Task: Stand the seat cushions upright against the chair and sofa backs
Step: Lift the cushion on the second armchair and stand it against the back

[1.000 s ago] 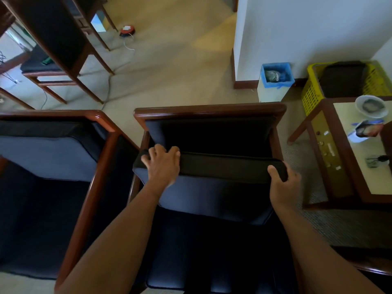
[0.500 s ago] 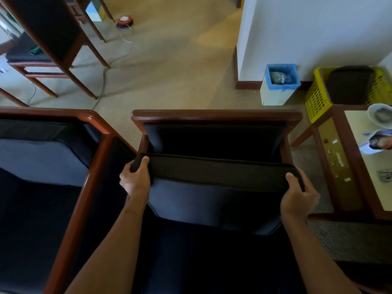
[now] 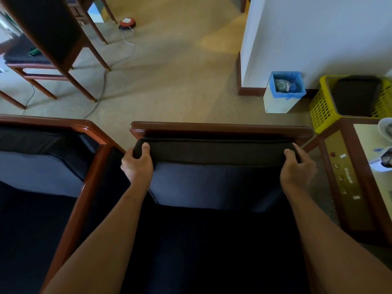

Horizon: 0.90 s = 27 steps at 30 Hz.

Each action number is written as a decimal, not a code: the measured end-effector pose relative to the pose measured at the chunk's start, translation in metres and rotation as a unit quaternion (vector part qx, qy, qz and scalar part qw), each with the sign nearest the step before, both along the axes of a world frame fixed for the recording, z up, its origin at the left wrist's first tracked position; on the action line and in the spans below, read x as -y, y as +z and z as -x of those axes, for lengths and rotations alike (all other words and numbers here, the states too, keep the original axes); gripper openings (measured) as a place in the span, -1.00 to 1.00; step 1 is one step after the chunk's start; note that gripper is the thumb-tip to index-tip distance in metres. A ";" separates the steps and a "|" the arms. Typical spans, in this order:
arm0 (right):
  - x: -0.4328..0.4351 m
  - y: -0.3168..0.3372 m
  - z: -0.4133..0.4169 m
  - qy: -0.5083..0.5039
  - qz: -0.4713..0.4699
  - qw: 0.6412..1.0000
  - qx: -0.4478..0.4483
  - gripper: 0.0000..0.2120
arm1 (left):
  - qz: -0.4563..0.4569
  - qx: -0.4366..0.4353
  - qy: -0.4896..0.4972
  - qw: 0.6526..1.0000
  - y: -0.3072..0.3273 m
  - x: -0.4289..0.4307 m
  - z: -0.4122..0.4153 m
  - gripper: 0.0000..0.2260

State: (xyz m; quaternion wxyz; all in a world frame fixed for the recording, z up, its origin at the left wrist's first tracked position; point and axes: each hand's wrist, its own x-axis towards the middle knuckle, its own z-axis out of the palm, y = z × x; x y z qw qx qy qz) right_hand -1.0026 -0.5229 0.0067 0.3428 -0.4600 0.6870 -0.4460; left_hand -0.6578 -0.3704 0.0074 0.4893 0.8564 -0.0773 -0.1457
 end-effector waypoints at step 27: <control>-0.149 0.037 0.099 0.157 -0.096 0.883 -0.432 -0.40 | -0.236 0.282 -0.582 0.725 0.049 -0.028 0.148 -0.45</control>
